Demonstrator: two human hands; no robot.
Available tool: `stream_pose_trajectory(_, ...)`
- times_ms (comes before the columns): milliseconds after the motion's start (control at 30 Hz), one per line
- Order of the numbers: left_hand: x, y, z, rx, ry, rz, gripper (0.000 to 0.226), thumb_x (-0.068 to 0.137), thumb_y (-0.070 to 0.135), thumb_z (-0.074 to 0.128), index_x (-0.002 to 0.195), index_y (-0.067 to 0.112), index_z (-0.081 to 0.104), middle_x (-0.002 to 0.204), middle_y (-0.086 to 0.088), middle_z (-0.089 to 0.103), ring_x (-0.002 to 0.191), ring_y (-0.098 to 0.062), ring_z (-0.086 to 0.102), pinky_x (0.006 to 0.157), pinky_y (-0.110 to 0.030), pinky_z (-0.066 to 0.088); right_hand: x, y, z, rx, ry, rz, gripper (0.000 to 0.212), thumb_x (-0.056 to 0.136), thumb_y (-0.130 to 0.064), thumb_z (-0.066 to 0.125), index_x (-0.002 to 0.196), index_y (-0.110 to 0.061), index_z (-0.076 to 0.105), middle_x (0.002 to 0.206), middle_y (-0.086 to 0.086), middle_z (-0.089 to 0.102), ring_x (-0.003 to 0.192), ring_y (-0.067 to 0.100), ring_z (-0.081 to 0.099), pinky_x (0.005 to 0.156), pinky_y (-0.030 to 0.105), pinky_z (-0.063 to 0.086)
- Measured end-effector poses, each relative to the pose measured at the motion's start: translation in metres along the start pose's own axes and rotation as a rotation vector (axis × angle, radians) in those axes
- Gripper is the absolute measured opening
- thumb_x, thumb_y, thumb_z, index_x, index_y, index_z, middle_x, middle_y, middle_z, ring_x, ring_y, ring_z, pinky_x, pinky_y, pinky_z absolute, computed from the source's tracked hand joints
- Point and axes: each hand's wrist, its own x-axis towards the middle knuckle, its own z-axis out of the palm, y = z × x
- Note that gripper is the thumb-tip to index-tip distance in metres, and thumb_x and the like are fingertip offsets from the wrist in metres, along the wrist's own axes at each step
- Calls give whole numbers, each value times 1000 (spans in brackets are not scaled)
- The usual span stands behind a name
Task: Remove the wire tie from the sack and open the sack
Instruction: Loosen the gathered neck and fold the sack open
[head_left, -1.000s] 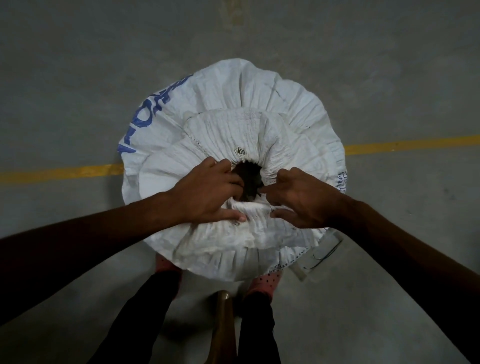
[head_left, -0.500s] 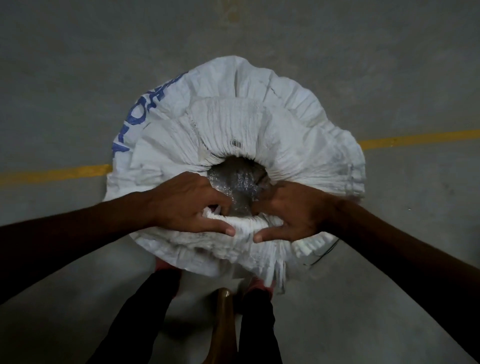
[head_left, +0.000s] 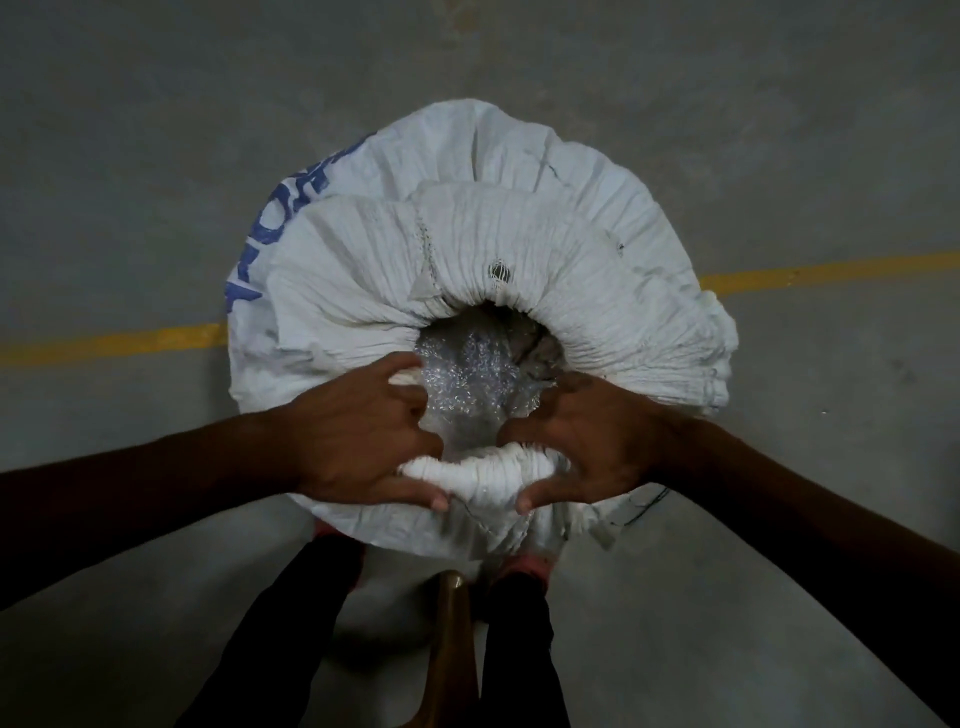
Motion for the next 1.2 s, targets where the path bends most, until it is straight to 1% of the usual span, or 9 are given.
stream_pose_trajectory(67,-6,4,7,-42,-26,33,71,100,82,20,114,32,70,79,1,76,90,-21,75,124,-54,29,-3,-4,5,25,-8,13,86,83,-93,35,138,-31,56,104,1,76,92,25,73,76,35,55)
stream_pose_trajectory(133,-10,6,13,-74,22,6,67,101,80,23,117,33,67,81,2,76,72,-24,75,86,-38,54,-7,-6,8,38,12,22,90,82,-92,36,144,-28,54,111,1,74,92,27,74,71,35,54)
stream_pose_trajectory(233,-14,6,9,-68,90,-126,71,101,79,13,121,37,68,84,6,76,61,-21,72,57,-26,35,-7,-12,2,52,-78,64,103,79,-95,24,153,-27,47,124,1,71,104,27,72,80,37,56)
stream_pose_trajectory(400,3,0,-9,-242,-53,-388,98,78,93,-14,143,51,45,118,7,77,107,-17,74,85,-36,55,5,-14,-16,165,-57,144,81,91,-83,31,151,-30,50,135,3,67,120,22,66,97,34,53)
stream_pose_trajectory(500,14,-15,-22,-419,-79,-549,90,80,96,4,150,51,41,147,12,64,132,-14,62,106,-37,51,24,4,-15,270,230,265,46,102,-38,55,141,-15,60,124,13,69,112,28,67,98,35,53)
stream_pose_trajectory(600,18,-38,-27,-585,-10,-663,94,82,95,22,161,44,26,165,9,46,147,-16,48,120,-41,40,40,14,-25,340,421,487,63,84,-14,54,147,-8,54,129,19,65,117,34,64,101,24,41)
stream_pose_trajectory(900,36,-79,-59,-851,323,-784,82,87,44,84,154,26,40,141,1,65,80,-2,71,65,-29,59,49,29,-60,488,540,652,90,70,-16,50,159,-10,39,142,15,59,127,30,59,107,47,52)
stream_pose_trajectory(1100,54,-102,-76,-1526,665,-843,53,93,-3,72,143,5,55,126,-9,73,107,-22,76,87,-34,66,46,47,-79,366,572,556,82,79,-5,51,159,-10,37,152,15,55,140,31,51,113,24,43)
stream_pose_trajectory(1200,57,-112,-81,-1553,756,-860,40,96,8,73,135,11,63,110,6,79,105,-9,74,85,-28,62,47,56,-88,194,486,594,85,80,-32,46,163,-19,29,155,16,50,140,39,50,110,54,46)
